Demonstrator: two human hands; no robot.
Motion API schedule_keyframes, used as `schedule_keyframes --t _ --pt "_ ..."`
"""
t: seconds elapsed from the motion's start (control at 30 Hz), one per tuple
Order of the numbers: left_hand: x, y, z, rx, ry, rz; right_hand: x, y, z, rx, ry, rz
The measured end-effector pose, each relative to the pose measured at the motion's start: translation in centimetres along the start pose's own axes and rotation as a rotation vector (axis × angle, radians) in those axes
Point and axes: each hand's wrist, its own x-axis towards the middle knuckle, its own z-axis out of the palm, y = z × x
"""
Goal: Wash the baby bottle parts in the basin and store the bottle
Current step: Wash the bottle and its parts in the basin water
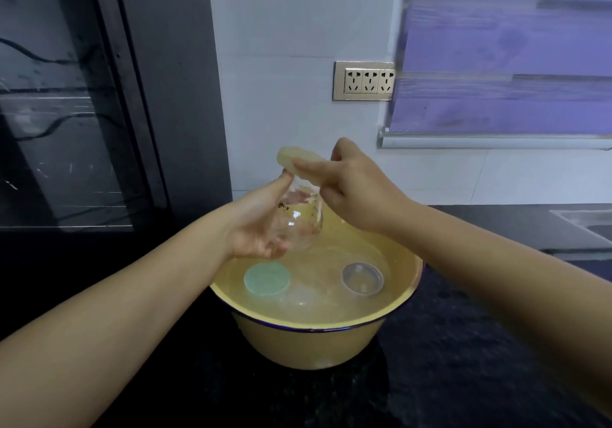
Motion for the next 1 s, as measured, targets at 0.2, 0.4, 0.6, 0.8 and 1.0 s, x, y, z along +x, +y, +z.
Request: schedule_keyframes --t 0.2,0.4,0.6,0.8,1.0 --pt "-0.3 0.1 0.2 -0.097 0.039 0.103 0.8 -1.0 0.4 0.139 0.129 0.103" --pt "-0.6 0.5 0.8 -0.230 0.066 0.272 0.1 -1.9 -0.2 0.106 0.112 0.206" --pt "-1.1 0.7 1.1 -0.153 -0.044 0.268 0.3 -1.7 -0.9 0.548 0.046 0.433" --pt "-1.1 1.1 1.6 -0.132 0.045 0.275 -0.7 -0.6 -0.6 0.853 -0.035 0.471" --pt "-0.9 1.1 1.6 -0.255 0.157 0.149 -0.7 2.6 1.1 0.291 -0.477 0.562"
